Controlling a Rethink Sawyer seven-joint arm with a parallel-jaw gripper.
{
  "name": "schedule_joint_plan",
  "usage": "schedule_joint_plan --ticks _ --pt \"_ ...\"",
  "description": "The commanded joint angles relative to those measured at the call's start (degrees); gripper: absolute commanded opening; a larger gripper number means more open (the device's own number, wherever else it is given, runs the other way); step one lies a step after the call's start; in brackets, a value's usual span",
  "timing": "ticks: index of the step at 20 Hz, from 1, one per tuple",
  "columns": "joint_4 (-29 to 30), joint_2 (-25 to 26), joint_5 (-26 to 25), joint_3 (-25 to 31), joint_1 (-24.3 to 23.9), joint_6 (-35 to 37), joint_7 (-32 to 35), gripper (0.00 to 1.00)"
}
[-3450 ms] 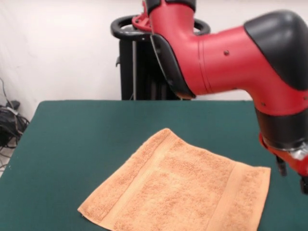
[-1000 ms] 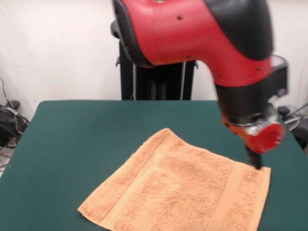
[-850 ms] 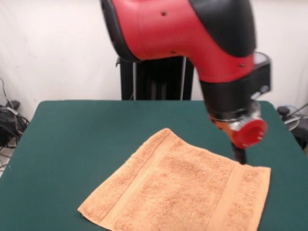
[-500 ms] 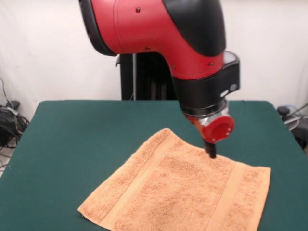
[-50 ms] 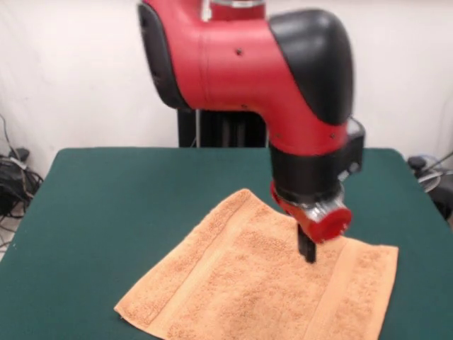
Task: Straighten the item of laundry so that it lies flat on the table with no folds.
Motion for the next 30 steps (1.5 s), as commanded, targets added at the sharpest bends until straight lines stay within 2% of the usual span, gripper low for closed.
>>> schedule_joint_plan --ticks 1,3,4,5,8,10,15,21,25,28,30 --pt "-16.83 10.85 1.78 -3.25 4.61 4.30 10.71 0.00" --pt "-23.41 13.51 3.20 -3.69 4.96 7.54 12.02 0.00" --pt "-24.01 13.46 4.76 -1.02 3.38 8.50 9.90 0.00" --pt "-25.49 13.27 6.83 0.40 2.45 13.16 10.61 0.00" --pt "-36.51 15.00 4.29 -1.77 2.74 24.91 8.34 0.00" --pt "-39.73 15.43 3.54 -1.60 2.37 28.68 6.73 0.00" --pt "-42.44 15.03 2.89 0.35 0.32 33.35 2.50 0.00" --pt "-43.18 14.00 3.39 1.46 -2.58 37.99 0.38 0.00" --pt "-42.97 12.99 4.17 1.55 -2.04 40.53 2.14 0.00" --pt "-37.65 10.10 8.05 3.73 -1.52 41.17 3.15 0.00" --pt "-29.03 6.99 14.35 7.29 -2.14 37.95 3.77 0.00"
